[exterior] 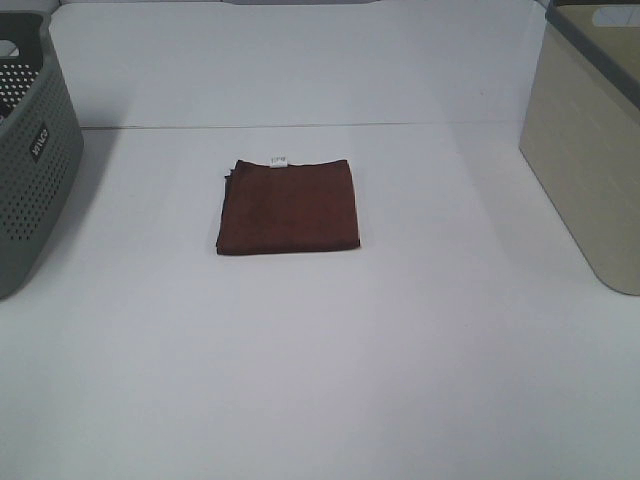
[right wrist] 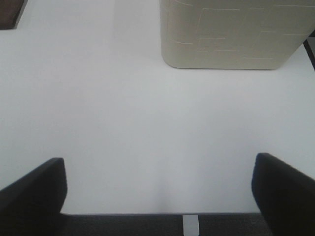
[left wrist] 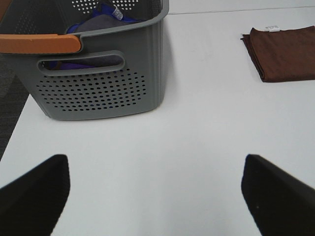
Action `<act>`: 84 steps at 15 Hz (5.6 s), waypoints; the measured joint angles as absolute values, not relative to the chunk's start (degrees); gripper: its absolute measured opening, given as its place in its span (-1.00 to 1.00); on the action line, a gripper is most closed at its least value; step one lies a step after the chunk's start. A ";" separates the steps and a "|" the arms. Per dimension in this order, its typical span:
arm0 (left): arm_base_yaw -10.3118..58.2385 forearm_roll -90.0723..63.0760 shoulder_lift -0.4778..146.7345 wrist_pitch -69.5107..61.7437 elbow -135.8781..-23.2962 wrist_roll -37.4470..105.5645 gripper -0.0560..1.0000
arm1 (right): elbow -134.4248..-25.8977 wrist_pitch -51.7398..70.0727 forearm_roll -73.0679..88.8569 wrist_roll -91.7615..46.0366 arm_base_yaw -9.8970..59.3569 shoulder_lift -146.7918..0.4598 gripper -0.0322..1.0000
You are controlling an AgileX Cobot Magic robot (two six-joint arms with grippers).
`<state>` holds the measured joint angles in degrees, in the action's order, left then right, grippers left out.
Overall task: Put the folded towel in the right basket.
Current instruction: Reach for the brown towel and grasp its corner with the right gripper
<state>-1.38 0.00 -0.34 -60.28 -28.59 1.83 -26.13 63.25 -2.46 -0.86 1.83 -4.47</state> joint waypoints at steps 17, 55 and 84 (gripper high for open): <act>-1.38 0.00 -0.34 -60.28 -28.59 1.83 0.77 | -26.13 63.25 -2.46 -0.86 1.83 -4.47 0.96; -1.38 0.00 -0.34 -60.28 -28.59 1.83 0.77 | -30.42 57.18 -2.52 0.29 1.83 -13.87 0.95; -1.38 0.00 -0.34 -60.28 -28.59 1.83 0.77 | -80.44 51.45 38.79 -22.98 14.78 -114.48 0.86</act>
